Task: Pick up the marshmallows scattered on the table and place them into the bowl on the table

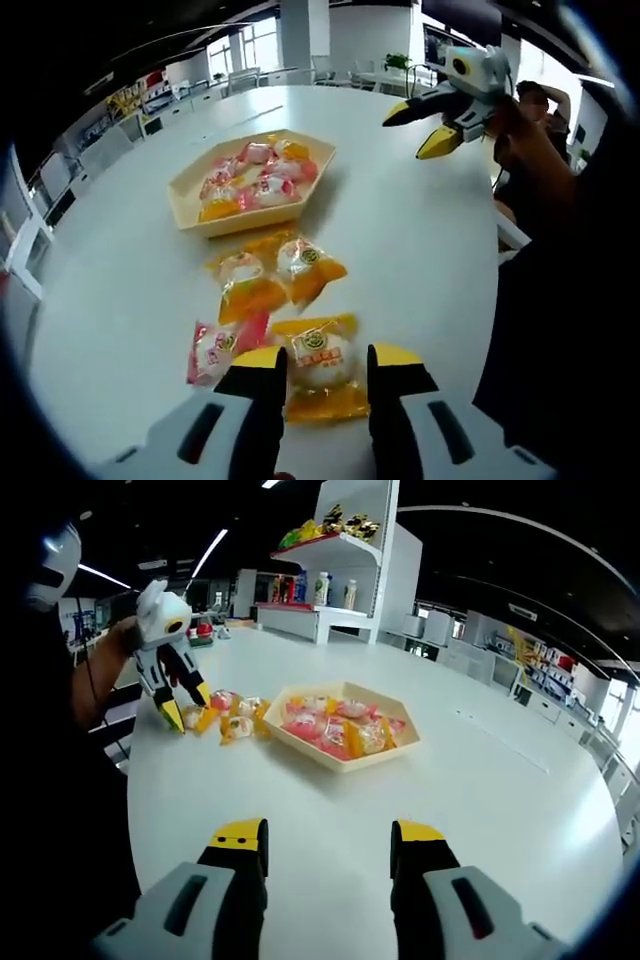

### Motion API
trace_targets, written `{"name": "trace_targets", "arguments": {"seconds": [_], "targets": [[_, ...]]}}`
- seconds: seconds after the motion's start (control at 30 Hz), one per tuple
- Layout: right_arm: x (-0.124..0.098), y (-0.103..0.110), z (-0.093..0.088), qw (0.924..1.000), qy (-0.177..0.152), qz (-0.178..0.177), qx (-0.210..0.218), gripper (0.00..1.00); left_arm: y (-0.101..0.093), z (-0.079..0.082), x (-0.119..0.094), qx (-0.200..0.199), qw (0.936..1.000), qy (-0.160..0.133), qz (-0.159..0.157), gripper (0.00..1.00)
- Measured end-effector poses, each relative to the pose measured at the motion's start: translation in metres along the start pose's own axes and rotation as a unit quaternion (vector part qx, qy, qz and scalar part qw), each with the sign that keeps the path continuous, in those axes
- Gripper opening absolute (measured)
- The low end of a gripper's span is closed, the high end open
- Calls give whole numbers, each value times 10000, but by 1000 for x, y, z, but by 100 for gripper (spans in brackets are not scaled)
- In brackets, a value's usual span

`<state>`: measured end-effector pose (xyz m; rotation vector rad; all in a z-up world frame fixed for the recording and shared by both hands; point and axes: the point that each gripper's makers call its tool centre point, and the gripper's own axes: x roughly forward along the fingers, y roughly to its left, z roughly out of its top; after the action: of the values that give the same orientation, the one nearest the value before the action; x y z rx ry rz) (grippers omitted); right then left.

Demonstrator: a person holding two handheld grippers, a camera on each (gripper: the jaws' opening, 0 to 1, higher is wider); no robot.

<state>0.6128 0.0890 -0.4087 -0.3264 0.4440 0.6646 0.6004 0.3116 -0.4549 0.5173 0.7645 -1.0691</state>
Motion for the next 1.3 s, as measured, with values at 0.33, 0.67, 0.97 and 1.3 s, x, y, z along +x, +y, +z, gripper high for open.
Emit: {"name": "trace_targets", "arguments": {"seconds": [0.33,0.67,0.97,1.3], "targets": [[-1,-4,0,10000,5,-36,44,47,-1,2,3,108,9999,-106,5,28],[0,-8,0,10000,-18,-55,41,47,-7,4,2,237,9995,-165,-82,23],[1,-12,5,9997,-141,-149,120,46,-2,4,3,83,9997,-218,-72,21],[2,-5,6,9998,-131,-146,106,46,3,5,4,65,9996,-250,75,21]]}}
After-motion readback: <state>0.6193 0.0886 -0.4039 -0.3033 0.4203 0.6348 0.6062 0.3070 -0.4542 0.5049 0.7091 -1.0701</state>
